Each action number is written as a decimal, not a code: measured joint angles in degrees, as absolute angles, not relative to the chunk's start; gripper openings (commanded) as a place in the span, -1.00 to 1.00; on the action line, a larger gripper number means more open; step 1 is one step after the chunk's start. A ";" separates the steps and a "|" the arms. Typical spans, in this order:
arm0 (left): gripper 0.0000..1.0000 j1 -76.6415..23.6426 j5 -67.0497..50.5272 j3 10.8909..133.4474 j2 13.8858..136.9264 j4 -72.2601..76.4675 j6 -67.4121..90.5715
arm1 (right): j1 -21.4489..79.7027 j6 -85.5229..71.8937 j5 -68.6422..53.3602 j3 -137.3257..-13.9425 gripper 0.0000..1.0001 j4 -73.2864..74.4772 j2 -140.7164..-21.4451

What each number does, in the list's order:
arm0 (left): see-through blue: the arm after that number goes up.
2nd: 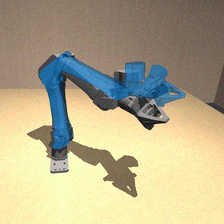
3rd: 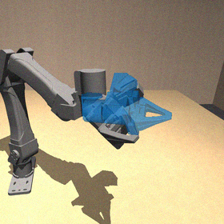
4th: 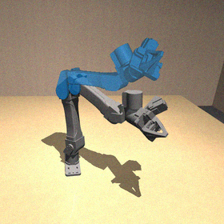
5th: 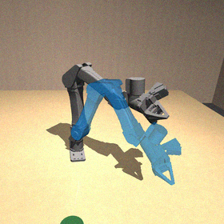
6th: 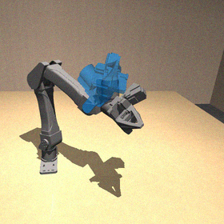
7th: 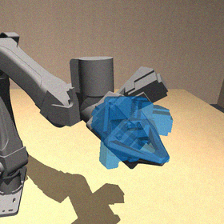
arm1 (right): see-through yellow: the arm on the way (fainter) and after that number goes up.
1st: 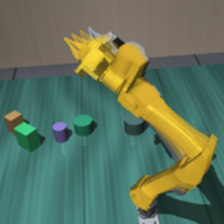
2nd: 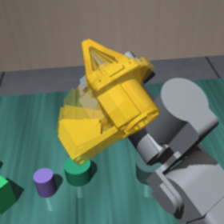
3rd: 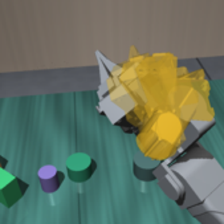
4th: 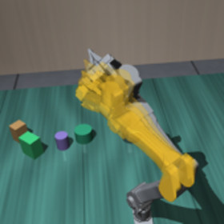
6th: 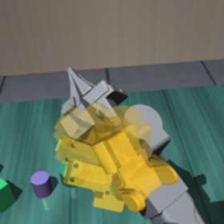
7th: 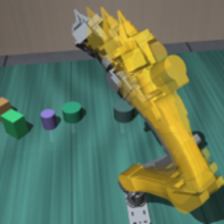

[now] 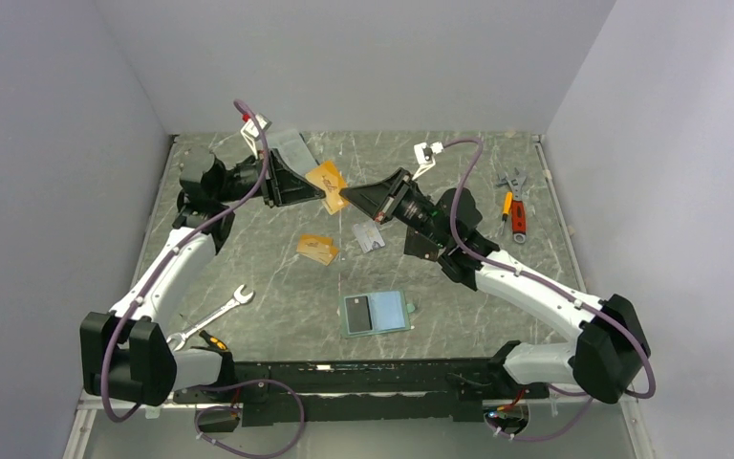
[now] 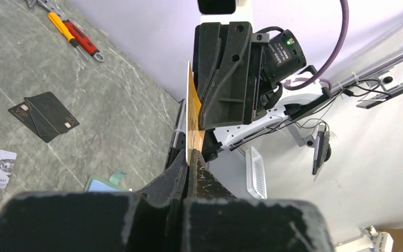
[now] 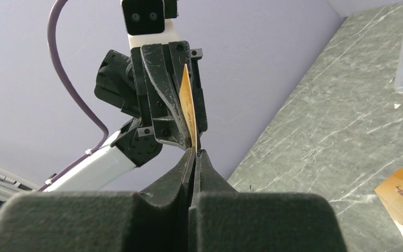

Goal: Put the credit cards into the card holder
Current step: Pick up the credit card from the center of the board.

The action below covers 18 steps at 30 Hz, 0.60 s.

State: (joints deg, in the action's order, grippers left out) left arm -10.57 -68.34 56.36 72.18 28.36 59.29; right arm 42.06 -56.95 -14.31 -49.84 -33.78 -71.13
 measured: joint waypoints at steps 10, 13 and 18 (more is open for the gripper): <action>-1.00 -9.17 -71.55 56.36 72.97 29.28 61.12 | 40.88 -57.12 -20.84 -49.84 -0.59 -36.82 -73.12; -1.00 -9.17 -71.66 56.36 72.97 29.23 60.93 | 39.53 -57.71 -26.28 -49.87 -0.22 -36.88 -74.43; -1.00 -9.02 -71.68 56.36 72.88 29.02 60.69 | 35.46 -58.65 -35.51 -52.01 -0.15 -36.23 -76.38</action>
State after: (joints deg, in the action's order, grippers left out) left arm -9.02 -71.68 56.36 72.88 29.02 60.69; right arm 35.46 -58.65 -35.51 -52.01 -36.23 -76.38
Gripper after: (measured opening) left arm 0.012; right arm 0.416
